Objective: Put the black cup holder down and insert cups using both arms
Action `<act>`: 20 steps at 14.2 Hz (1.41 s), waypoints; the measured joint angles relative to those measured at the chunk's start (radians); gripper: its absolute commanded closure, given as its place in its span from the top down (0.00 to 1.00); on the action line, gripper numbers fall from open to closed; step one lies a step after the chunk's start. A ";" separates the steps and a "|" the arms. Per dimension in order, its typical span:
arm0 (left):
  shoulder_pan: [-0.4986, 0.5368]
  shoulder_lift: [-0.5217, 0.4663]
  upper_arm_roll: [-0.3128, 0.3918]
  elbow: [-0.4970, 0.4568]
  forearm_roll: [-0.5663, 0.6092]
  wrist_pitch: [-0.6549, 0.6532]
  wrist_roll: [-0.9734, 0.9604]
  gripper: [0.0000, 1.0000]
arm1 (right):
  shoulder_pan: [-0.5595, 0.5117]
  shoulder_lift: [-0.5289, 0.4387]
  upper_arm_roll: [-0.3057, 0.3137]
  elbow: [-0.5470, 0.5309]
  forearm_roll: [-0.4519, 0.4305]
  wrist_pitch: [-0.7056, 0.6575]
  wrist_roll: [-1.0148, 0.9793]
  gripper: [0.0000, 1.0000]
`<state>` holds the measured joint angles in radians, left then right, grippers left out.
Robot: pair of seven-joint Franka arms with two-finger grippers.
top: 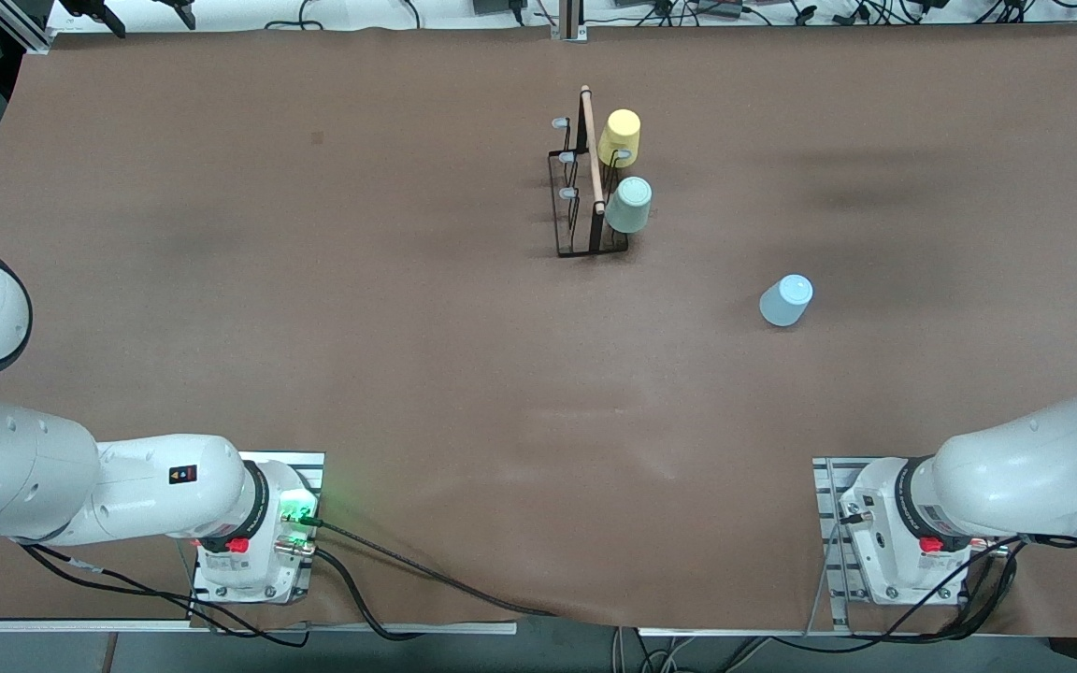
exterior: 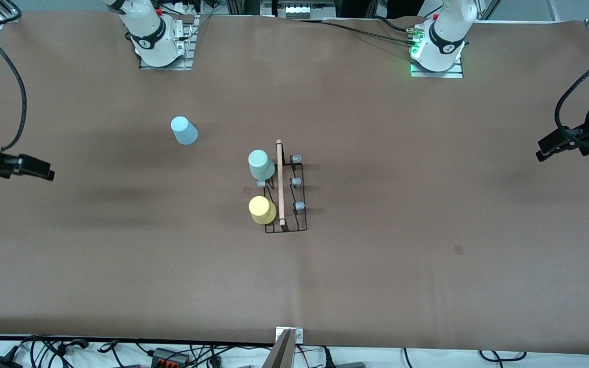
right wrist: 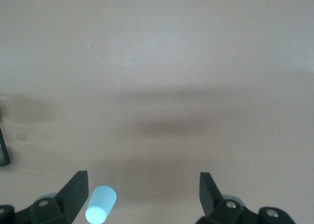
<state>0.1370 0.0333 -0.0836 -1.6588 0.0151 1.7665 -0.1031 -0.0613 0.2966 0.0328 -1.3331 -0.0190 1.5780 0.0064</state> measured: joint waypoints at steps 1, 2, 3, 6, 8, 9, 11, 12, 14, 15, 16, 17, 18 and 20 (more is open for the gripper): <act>0.000 0.000 0.000 0.000 0.000 0.000 0.000 1.00 | -0.001 -0.022 0.000 -0.028 0.000 0.000 -0.004 1.00; 0.000 0.000 0.000 0.000 0.000 0.000 0.000 1.00 | -0.001 -0.045 -0.001 -0.061 0.000 0.003 -0.006 1.00; 0.000 0.000 0.000 0.000 0.000 0.000 0.000 1.00 | -0.001 -0.070 -0.001 -0.102 0.000 0.017 -0.007 1.00; 0.000 0.000 0.000 0.000 0.000 0.000 0.000 1.00 | -0.001 -0.164 -0.001 -0.263 0.000 0.090 -0.009 1.00; 0.000 0.000 0.000 0.000 0.000 0.000 0.000 1.00 | -0.001 -0.225 -0.001 -0.360 0.000 0.131 -0.009 1.00; 0.000 0.000 0.000 0.000 0.000 0.000 0.000 1.00 | -0.001 -0.247 -0.001 -0.390 0.000 0.141 -0.010 1.00; 0.000 0.000 0.000 0.000 0.000 0.000 0.000 1.00 | -0.001 -0.268 -0.001 -0.412 0.000 0.146 -0.010 1.00; 0.000 0.000 0.000 0.000 0.000 0.000 0.000 1.00 | -0.001 -0.269 -0.001 -0.412 0.000 0.146 -0.010 1.00; 0.000 0.000 0.000 0.000 0.000 0.000 0.000 1.00 | -0.001 -0.268 0.003 -0.413 0.000 0.146 -0.010 1.00; 0.000 0.000 0.000 0.000 0.000 0.000 0.000 1.00 | 0.000 -0.268 0.004 -0.413 0.000 0.146 -0.010 1.00; 0.000 0.000 0.000 0.000 0.000 0.000 0.000 1.00 | 0.000 -0.268 0.004 -0.413 0.000 0.146 -0.010 1.00; 0.000 0.000 0.000 0.000 0.000 0.000 0.000 1.00 | 0.000 -0.268 0.004 -0.413 0.000 0.146 -0.010 1.00; 0.000 0.000 0.000 0.000 0.000 0.000 0.000 1.00 | 0.000 -0.268 0.004 -0.413 0.000 0.146 -0.010 1.00; 0.000 0.000 0.000 0.000 0.000 0.000 0.000 1.00 | 0.000 -0.268 0.004 -0.413 0.000 0.146 -0.010 1.00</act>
<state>0.1370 0.0333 -0.0836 -1.6588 0.0151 1.7665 -0.1031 -0.0617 0.0286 0.0368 -1.7458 -0.0188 1.7241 -0.0035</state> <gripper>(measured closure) 0.000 0.000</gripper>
